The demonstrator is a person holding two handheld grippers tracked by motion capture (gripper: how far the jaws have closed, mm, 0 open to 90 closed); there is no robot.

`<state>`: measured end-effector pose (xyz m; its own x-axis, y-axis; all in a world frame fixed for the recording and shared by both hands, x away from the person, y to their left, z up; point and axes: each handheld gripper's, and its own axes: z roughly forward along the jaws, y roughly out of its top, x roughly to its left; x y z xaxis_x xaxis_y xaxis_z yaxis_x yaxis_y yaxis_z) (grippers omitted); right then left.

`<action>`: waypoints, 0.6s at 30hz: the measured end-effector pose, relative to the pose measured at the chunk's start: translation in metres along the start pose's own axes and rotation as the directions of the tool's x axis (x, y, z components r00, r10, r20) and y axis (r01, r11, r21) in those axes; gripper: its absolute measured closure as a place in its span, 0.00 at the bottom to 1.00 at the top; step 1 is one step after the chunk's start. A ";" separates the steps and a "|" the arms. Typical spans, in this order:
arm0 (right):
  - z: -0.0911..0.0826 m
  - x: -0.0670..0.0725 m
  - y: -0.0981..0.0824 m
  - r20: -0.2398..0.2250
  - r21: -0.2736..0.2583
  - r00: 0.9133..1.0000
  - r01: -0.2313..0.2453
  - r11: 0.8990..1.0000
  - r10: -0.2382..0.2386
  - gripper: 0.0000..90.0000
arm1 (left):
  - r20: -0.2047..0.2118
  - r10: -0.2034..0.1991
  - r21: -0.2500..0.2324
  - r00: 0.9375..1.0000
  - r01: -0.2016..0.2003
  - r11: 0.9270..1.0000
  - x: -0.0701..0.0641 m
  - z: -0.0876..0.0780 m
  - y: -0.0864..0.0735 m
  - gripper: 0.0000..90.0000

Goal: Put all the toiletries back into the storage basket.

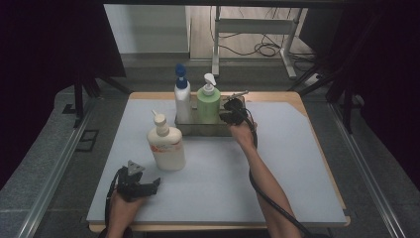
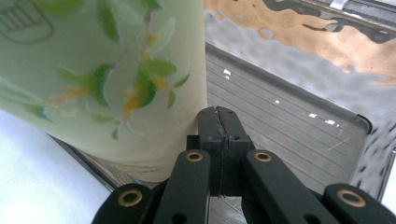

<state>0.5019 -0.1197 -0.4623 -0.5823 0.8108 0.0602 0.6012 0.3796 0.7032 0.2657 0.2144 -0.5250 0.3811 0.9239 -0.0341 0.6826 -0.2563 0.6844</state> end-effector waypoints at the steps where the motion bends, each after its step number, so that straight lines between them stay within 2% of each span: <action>1: 0.000 0.001 0.000 -0.001 0.001 1.000 0.000 1.000 0.000 1.00 | -0.001 0.000 0.000 1.000 0.000 1.000 0.000 0.000 0.000 0.14; 18: 0.008 0.011 0.000 -0.035 0.014 0.999 0.011 1.000 -0.011 0.99 | 0.000 0.000 0.000 1.000 0.000 1.000 0.000 0.000 0.000 0.14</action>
<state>0.4997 -0.1070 -0.4669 -0.6075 0.7906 0.0773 0.6020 0.3947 0.6942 0.2657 0.2144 -0.5250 0.3812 0.9239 -0.0336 0.6827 -0.2569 0.6841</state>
